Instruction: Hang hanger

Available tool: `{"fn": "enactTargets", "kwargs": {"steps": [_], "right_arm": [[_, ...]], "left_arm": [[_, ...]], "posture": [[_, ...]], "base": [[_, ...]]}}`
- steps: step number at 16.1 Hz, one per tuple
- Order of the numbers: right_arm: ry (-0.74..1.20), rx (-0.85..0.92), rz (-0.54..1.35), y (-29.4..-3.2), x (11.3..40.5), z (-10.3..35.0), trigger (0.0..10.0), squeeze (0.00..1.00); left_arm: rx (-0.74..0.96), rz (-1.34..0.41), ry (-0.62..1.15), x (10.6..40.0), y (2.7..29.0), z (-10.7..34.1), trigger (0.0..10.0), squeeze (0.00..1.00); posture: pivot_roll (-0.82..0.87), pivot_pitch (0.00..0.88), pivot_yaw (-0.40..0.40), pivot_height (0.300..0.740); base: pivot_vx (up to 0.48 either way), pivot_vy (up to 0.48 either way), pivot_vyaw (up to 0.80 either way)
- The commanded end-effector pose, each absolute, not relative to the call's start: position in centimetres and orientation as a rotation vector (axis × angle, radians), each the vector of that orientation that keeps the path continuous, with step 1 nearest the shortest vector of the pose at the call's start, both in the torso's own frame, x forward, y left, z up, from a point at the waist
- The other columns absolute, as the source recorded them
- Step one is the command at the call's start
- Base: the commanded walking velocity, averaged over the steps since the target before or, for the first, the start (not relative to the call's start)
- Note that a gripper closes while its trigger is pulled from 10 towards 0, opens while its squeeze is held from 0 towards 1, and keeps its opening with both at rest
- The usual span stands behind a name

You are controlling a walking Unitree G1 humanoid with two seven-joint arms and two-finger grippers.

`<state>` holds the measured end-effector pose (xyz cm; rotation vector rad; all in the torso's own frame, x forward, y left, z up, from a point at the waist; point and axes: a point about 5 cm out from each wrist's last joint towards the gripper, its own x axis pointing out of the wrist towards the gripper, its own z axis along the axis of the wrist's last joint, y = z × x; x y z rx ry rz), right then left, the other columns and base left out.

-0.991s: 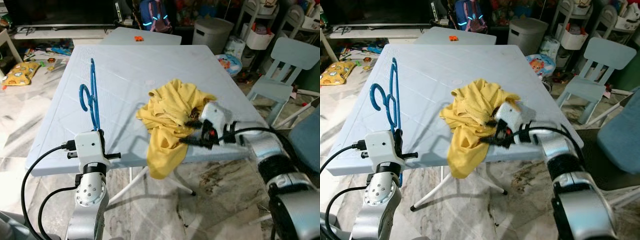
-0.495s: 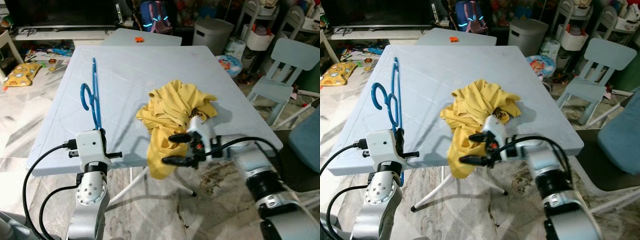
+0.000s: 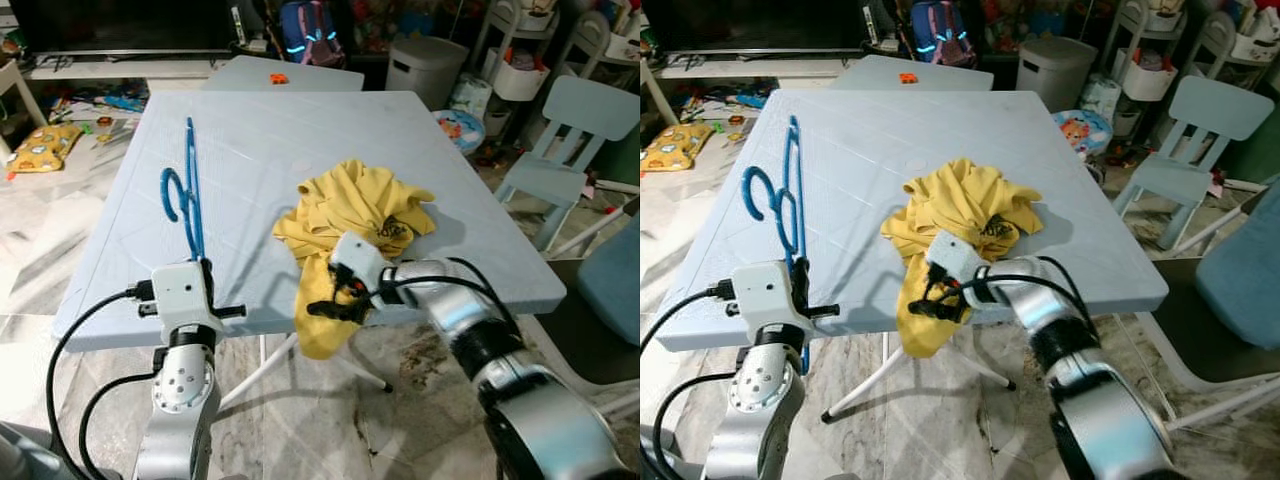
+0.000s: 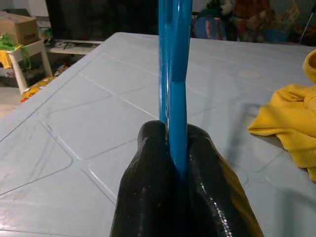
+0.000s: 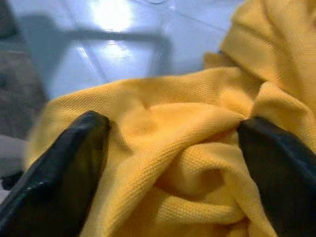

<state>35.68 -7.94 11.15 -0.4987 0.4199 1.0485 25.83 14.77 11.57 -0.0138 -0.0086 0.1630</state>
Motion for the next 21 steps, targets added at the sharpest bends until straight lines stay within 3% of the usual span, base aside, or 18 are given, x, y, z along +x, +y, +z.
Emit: {"fn": "enactTargets", "kwargs": {"steps": [1,5,10,12,13,15,17,18,19,20,21], "right_arm": [[0.427,-0.586,0.971,-8.7,36.4,11.4,10.0,1.0],[0.38,-0.748,0.827,-9.0,37.8,12.3,10.0,1.0],[0.22,-0.893,0.75,-5.0,38.5,14.0,10.0,1.0],[0.153,-0.843,0.687,-3.2,38.7,15.3,10.0,1.0],[0.064,-0.765,0.601,-2.0,39.1,17.2,10.0,0.91],[-0.019,-0.652,0.508,-1.2,39.6,19.5,10.0,0.87],[-0.158,-0.518,0.459,-0.2,39.9,22.9,10.0,0.29],[-0.166,-0.481,0.47,-0.3,40.0,23.4,10.0,0.19],[-0.167,-0.465,0.475,-0.5,40.0,23.5,10.0,0.19],[-0.141,-0.427,0.496,-1.0,40.2,23.3,10.0,0.0],[-0.109,-0.433,0.531,-2.7,40.4,22.5,10.0,0.0]], "left_arm": [[-0.01,0.172,-0.021,25.6,14.8,12.0,10.0,0.0],[-0.011,0.187,-0.019,25.4,14.9,12.0,10.0,0.0],[-0.009,0.215,-0.026,25.4,15.1,12.1,10.0,0.0],[-0.002,0.231,-0.031,25.3,15.5,12.2,10.0,0.0],[0.007,0.248,-0.034,25.2,15.8,12.3,10.0,0.0],[0.012,0.256,-0.035,25.2,16.0,12.4,10.0,0.0],[0.015,0.258,-0.035,25.2,16.0,12.4,10.0,0.0],[0.015,0.255,-0.038,25.2,15.9,12.4,10.0,0.0],[0.015,0.253,-0.039,25.2,15.8,12.5,10.0,0.0],[0.012,0.249,-0.041,25.3,15.7,12.5,10.0,0.0],[0.01,0.243,-0.039,25.3,15.6,12.4,10.0,0.0]], "posture": [[0.07,0.0,-0.065,0.74],[0.08,0.0,-0.082,0.74],[0.11,0.0,-0.112,0.74],[0.13,0.0,-0.122,0.74],[0.14,0.0,-0.126,0.74],[0.15,0.0,-0.126,0.74],[0.15,0.0,-0.126,0.74],[0.15,0.0,-0.126,0.74],[0.15,0.0,-0.126,0.74],[0.14,0.0,-0.124,0.74],[0.13,0.0,-0.12,0.74]], "base": [[0.0,0.0,0.0],[0.0,0.0,0.0],[0.0,0.0,0.0],[0.0,0.0,0.0],[0.0,0.0,0.0],[0.0,0.0,0.0],[0.0,0.0,0.0],[0.0,0.0,0.0],[0.0,0.0,0.0],[0.0,0.0,0.0],[0.0,0.0,0.0]]}}
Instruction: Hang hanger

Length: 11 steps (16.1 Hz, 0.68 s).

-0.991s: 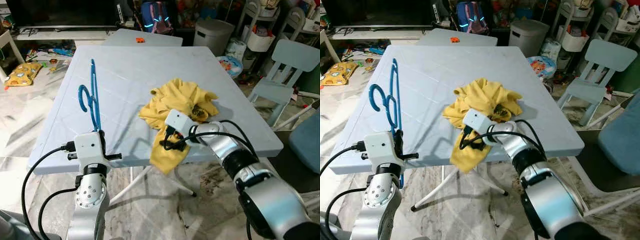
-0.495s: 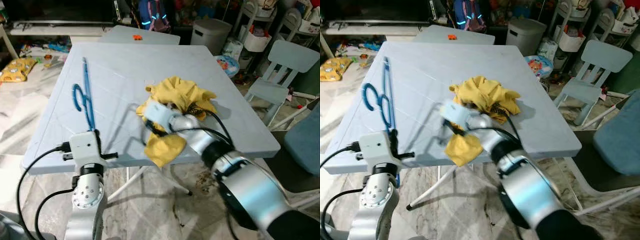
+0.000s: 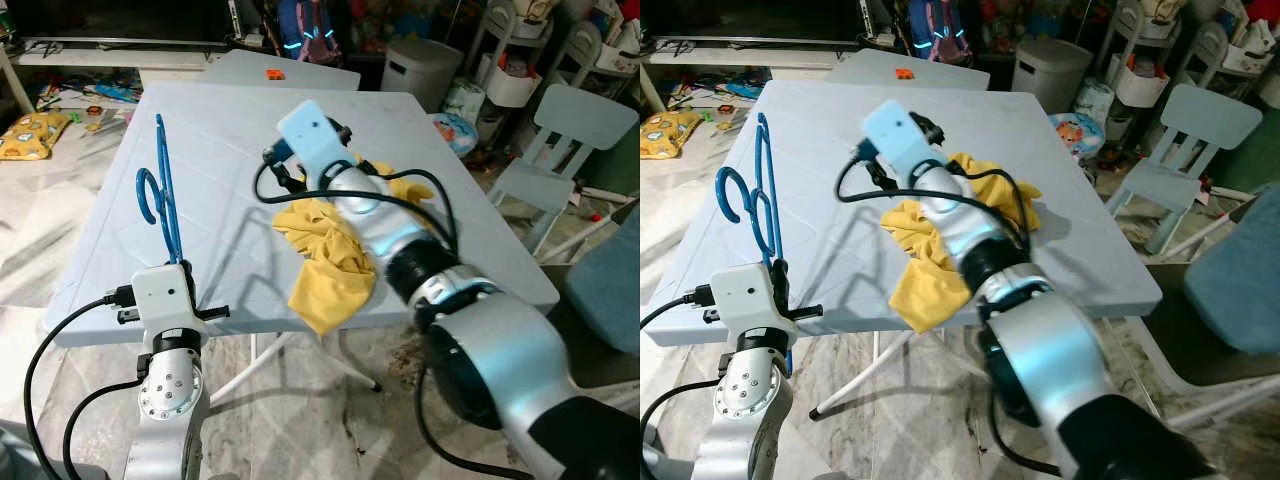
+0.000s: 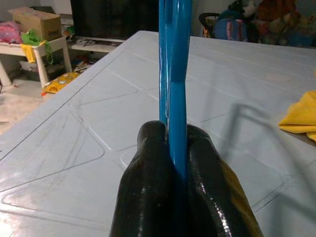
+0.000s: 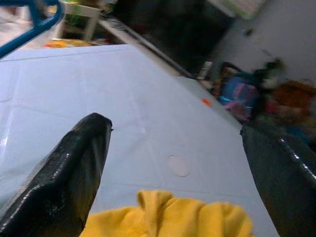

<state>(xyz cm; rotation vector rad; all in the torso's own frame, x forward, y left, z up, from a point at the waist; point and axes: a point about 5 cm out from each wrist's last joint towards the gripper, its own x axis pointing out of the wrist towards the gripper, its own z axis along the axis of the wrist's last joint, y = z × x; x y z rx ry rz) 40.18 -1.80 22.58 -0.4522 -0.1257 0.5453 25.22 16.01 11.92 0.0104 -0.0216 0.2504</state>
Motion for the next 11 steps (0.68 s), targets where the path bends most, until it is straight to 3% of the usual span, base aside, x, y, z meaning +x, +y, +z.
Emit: {"fn": "enactTargets", "kwargs": {"steps": [1,2,5,8,11], "right_arm": [[-0.097,-0.445,0.534,-3.7,40.5,22.0,10.0,0.0],[-0.017,-0.431,0.539,-6.8,40.8,20.6,10.0,0.0],[0.104,-0.352,0.467,-12.3,40.5,17.9,10.0,0.0],[0.158,-0.286,0.485,-15.3,38.8,14.8,10.0,0.0],[0.19,-0.275,0.563,-16.7,38.1,14.6,10.0,0.0]], "left_arm": [[0.009,0.241,-0.037,25.3,15.6,12.3,10.0,0.0],[0.006,0.232,-0.031,25.3,15.5,12.2,10.0,0.0],[-0.002,0.205,-0.012,25.3,15.2,11.8,10.0,0.0],[0.004,0.172,-0.013,25.5,15.0,12.1,10.0,0.0],[0.011,0.168,-0.007,25.6,15.3,12.0,10.0,0.0]], "posture": [[0.13,0.0,-0.12,0.74],[0.1,0.0,-0.104,0.74],[0.06,0.0,-0.067,0.74],[0.05,0.003,-0.034,0.74],[0.04,0.009,-0.028,0.74]], "base": [[0.0,0.0,0.0],[0.0,0.0,0.0],[0.0,0.0,0.0],[0.0,0.0,0.0],[0.0,0.0,0.0]]}}
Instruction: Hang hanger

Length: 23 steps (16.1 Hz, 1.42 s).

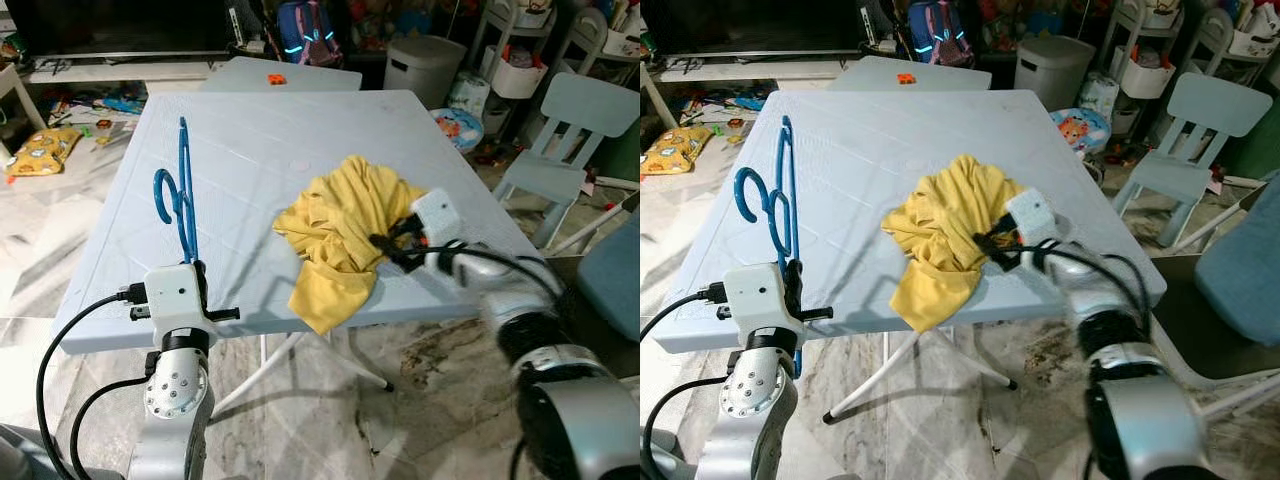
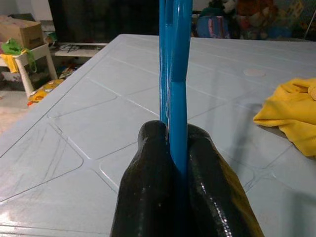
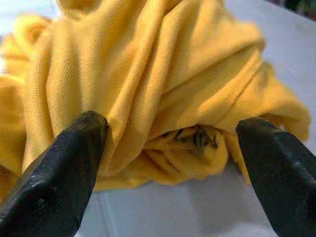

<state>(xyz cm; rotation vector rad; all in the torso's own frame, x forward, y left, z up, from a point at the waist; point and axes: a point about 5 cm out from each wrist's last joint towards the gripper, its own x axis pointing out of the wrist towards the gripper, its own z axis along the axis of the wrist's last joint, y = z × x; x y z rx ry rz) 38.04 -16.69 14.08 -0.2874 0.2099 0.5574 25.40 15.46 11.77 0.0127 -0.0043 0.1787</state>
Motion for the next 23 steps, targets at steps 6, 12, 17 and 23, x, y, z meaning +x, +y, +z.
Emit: {"fn": "enactTargets", "kwargs": {"steps": [6,12,17,23], "right_arm": [[0.276,-0.256,0.999,-12.5,34.6,13.0,10.0,0.0],[0.389,-0.348,0.953,-8.5,33.9,10.8,10.0,0.0],[0.443,-0.511,0.693,-10.2,35.5,9.5,10.0,0.0],[0.433,-0.348,0.495,-8.6,37.7,10.7,10.0,0.0]], "left_arm": [[0.008,0.17,-0.003,25.2,15.3,12.0,10.0,0.0],[0.018,0.183,-0.006,24.9,15.7,12.3,10.0,0.0],[0.037,0.223,0.002,23.3,16.5,12.1,10.0,0.0],[0.026,0.275,0.008,22.2,16.5,12.2,10.0,0.0]], "posture": [[0.07,0.012,-0.031,0.74],[0.09,0.02,-0.052,0.74],[0.12,0.032,-0.089,0.74],[0.16,0.047,-0.143,0.74]], "base": [[0.0,0.0,0.0],[0.0,0.0,0.0],[0.0,0.0,0.0],[0.0,0.0,0.0]]}}
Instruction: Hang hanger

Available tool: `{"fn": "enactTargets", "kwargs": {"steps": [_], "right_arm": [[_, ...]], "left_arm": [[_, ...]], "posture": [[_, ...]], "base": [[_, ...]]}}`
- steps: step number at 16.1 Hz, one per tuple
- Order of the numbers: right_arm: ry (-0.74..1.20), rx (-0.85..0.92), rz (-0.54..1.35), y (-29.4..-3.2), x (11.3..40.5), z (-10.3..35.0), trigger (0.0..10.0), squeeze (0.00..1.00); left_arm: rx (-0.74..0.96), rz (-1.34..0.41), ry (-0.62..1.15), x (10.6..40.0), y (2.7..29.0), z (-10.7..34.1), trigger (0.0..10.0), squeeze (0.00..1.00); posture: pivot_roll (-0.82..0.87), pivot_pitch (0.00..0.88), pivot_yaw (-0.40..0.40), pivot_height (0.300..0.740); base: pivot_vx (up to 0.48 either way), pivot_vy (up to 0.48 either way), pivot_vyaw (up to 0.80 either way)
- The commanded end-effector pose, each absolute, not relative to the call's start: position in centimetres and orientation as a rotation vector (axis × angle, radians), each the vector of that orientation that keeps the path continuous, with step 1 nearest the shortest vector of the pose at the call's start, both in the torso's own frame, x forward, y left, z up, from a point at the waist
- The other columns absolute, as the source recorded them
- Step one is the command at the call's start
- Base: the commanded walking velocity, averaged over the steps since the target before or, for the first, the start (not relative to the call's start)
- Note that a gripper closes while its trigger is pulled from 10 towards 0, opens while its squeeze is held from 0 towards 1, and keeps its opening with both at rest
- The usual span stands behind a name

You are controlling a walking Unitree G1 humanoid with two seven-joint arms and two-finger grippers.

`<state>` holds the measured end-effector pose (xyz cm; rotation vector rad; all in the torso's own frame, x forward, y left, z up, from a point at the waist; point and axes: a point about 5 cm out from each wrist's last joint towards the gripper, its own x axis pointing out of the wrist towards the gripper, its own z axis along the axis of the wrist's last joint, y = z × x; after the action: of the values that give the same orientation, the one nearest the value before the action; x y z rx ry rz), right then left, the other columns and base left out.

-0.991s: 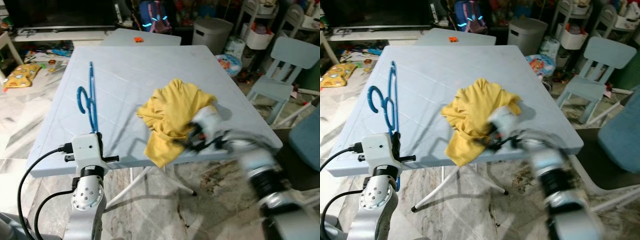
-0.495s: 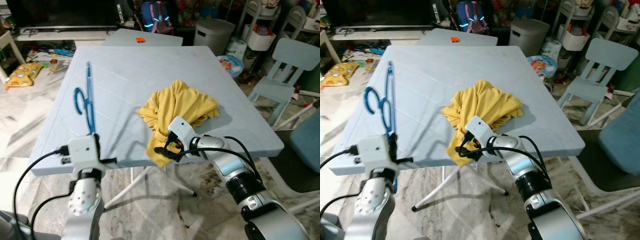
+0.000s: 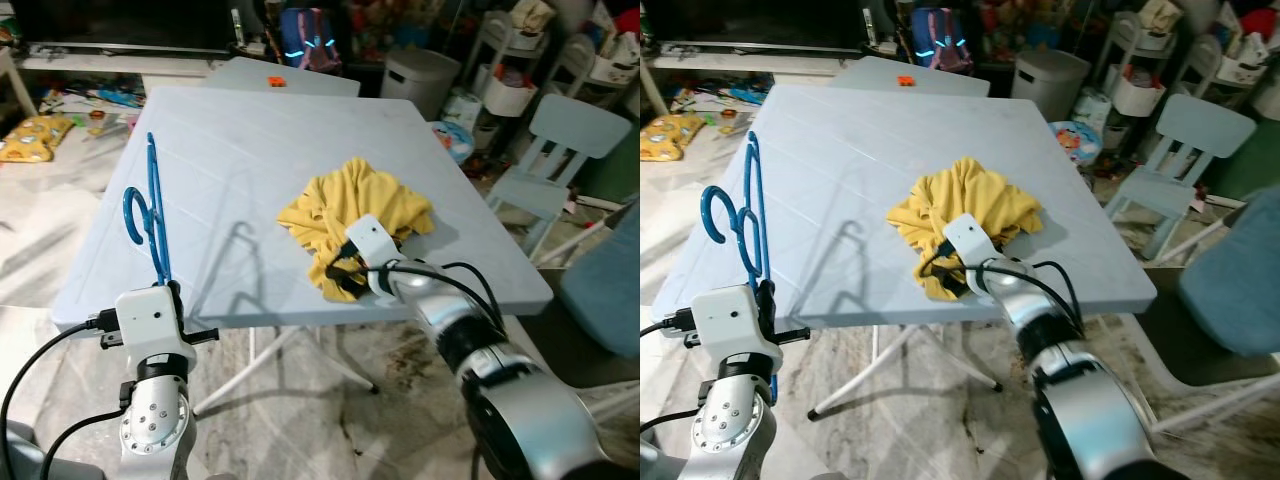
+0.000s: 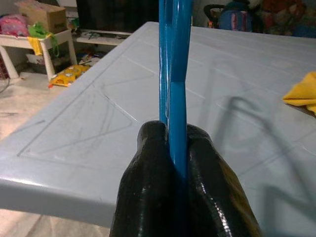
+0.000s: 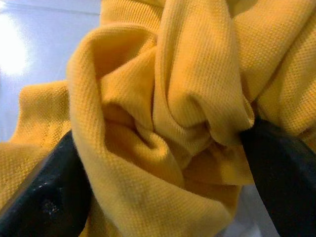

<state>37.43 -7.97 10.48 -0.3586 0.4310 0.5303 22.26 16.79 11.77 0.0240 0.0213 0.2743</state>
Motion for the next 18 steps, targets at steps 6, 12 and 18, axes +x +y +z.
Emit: {"fn": "enactTargets", "kwargs": {"steps": [6,12,18], "right_arm": [[0.321,-0.121,0.499,-1.4,38.6,15.6,10.0,0.0],[0.126,0.113,0.463,2.0,39.5,23.2,10.0,0.0],[-0.033,-0.233,0.584,-3.7,40.7,22.6,10.0,0.0]], "left_arm": [[0.035,0.29,0.01,21.5,16.6,12.4,10.0,0.0],[0.049,0.293,0.021,20.7,16.7,12.6,10.0,0.0],[0.044,0.267,0.03,20.9,16.1,12.4,10.0,0.0]], "posture": [[0.21,0.06,-0.164,0.74],[0.24,0.085,-0.159,0.74],[0.19,0.086,-0.131,0.74]], "base": [[0.0,0.0,0.0],[0.0,0.0,0.0],[0.0,0.0,0.0]]}}
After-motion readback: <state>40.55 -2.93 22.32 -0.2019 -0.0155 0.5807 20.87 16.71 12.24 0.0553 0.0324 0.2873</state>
